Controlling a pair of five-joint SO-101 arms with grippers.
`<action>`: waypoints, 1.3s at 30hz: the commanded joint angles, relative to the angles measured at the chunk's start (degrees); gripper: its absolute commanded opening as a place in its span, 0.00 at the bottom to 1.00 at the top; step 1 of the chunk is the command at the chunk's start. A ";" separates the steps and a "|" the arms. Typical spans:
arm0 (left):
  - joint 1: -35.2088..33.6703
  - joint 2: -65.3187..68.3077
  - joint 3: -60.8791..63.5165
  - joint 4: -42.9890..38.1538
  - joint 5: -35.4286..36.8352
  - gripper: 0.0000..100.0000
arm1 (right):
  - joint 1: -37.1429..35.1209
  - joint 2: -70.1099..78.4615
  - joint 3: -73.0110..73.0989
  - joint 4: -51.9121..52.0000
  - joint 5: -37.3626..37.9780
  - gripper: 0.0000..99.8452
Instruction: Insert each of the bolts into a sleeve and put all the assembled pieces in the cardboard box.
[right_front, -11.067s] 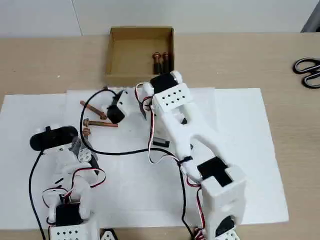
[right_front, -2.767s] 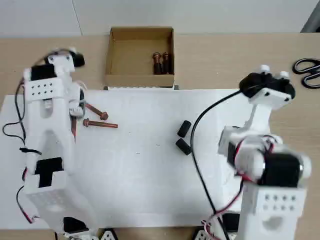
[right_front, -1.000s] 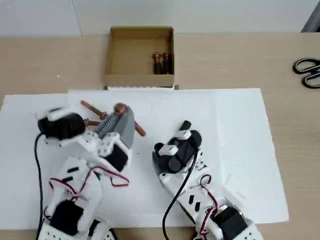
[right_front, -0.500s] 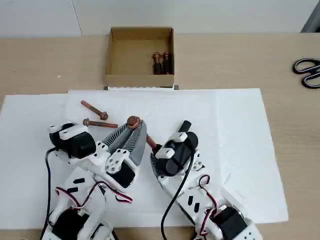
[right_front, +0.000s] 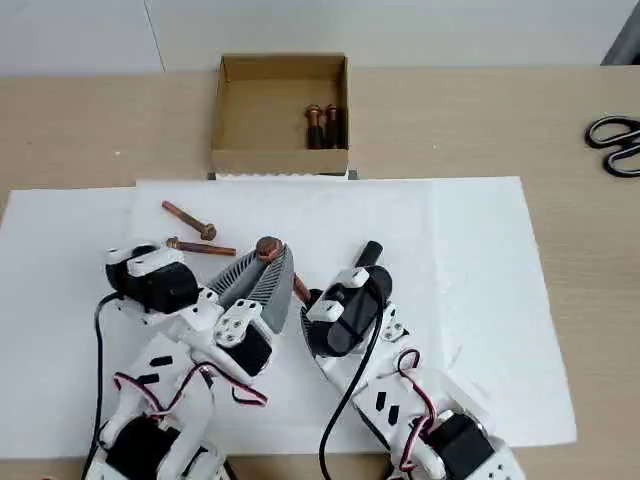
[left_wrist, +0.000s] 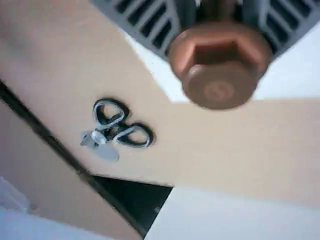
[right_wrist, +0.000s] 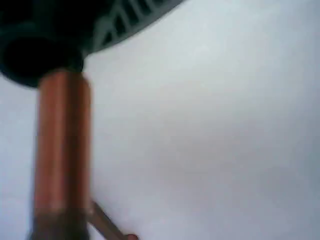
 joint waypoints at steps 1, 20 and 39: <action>0.09 -0.70 0.04 0.00 -0.53 0.01 | -0.66 -0.57 -3.25 -1.45 1.32 0.00; 3.87 -0.79 0.13 5.54 -4.75 0.01 | -2.33 -0.57 -4.40 -1.45 6.68 0.00; 11.96 -0.79 0.31 19.43 -5.01 0.01 | -2.07 -0.57 -7.91 -3.21 9.41 0.00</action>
